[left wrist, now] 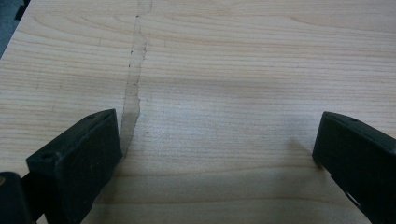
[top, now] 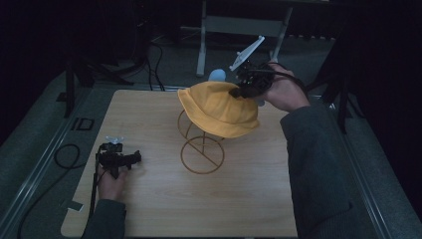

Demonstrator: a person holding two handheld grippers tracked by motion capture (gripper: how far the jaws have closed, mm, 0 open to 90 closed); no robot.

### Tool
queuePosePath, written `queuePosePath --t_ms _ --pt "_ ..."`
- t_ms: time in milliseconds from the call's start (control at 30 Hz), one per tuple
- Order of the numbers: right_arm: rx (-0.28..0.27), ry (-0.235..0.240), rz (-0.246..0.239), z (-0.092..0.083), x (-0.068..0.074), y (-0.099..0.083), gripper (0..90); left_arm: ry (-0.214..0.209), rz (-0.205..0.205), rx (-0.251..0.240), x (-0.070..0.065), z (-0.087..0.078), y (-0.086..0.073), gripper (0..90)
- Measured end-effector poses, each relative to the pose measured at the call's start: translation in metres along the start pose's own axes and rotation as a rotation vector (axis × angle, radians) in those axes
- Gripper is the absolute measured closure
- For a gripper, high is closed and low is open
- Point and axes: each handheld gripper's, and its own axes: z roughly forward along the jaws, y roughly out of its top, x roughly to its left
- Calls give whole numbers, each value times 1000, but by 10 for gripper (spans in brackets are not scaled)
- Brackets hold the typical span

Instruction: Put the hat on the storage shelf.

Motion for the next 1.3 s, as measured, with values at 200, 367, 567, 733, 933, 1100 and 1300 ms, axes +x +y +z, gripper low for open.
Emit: queuePosePath --t_ms 200,367,567,733,933,1100,1300 --pt "-3 3 -17 4 4 10 818 0 0 0 0 0 0 12" --pt "-6 6 -28 9 6 17 813 -1 6 5 0 0 0 12" --pt "-10 28 -39 19 13 26 784 0 3 0 0 0 0 11" --pt "-18 49 -56 29 19 34 772 0 3 0 0 0 0 11" --pt "-33 79 -82 35 28 45 752 1 3 0 0 0 0 11" --pt "-30 126 -104 41 36 54 719 0 3 0 0 0 0 11" --pt "-4 141 -108 53 40 55 728 0 2 0 0 0 0 11"
